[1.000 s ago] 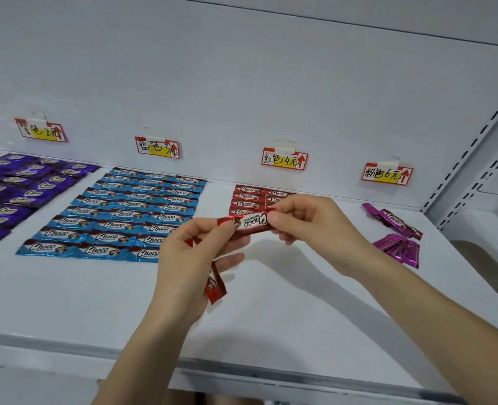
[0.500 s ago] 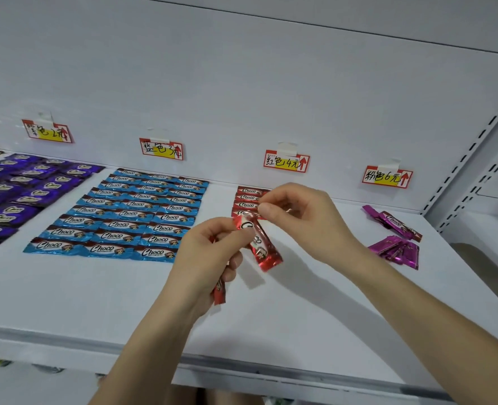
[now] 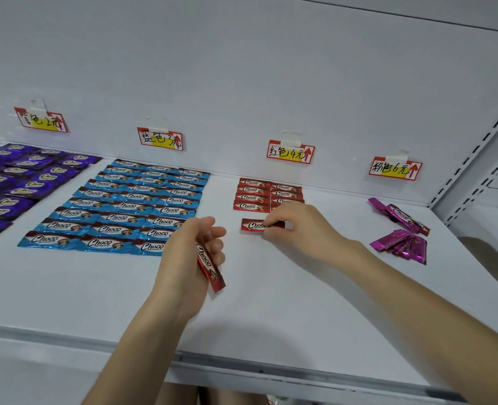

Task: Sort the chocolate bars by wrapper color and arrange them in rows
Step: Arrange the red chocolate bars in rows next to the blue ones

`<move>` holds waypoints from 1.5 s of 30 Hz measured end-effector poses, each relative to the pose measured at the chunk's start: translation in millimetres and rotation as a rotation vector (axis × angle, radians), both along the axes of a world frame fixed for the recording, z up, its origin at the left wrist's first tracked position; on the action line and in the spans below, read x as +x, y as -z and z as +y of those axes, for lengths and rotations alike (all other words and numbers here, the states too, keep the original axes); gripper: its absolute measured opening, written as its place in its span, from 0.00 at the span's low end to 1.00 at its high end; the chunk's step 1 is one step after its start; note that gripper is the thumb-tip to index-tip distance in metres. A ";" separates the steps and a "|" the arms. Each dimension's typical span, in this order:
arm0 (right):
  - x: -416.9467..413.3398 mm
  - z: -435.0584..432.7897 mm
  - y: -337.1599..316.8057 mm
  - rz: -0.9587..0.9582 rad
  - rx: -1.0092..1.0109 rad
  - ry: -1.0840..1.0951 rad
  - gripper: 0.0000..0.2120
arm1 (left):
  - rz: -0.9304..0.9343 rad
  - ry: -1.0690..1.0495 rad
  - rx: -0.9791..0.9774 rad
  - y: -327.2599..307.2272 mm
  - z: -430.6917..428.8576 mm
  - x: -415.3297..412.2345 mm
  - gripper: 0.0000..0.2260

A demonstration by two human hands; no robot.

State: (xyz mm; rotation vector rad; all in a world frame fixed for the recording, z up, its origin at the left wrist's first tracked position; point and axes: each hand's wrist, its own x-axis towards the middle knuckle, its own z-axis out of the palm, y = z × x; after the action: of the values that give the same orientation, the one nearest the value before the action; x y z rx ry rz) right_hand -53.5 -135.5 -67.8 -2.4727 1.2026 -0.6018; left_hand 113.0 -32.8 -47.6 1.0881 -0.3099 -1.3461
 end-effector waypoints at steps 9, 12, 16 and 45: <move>11.9 -26.2 19.7 0.105 -0.102 -0.068 0.11 | -0.030 -0.011 0.022 2.7 -3.9 2.5 0.08; 17.9 -32.0 20.9 0.105 -0.102 -0.063 0.16 | -0.025 -0.017 0.022 4.2 -4.8 2.4 0.08; 23.5 -35.7 19.0 0.112 -0.095 -0.053 0.19 | -0.017 -0.028 0.027 5.8 -6.4 4.1 0.08; 16.9 75.7 -35.4 -0.546 0.558 0.043 0.02 | 0.110 -0.275 -0.324 -14.1 -15.8 -39.1 0.13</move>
State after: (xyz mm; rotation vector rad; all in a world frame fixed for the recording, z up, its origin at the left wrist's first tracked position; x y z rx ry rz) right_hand -36.6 -59.8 -32.4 -1.6783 1.0234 -0.7628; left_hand 74.0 -48.7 -33.4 0.7523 -0.2746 -1.0617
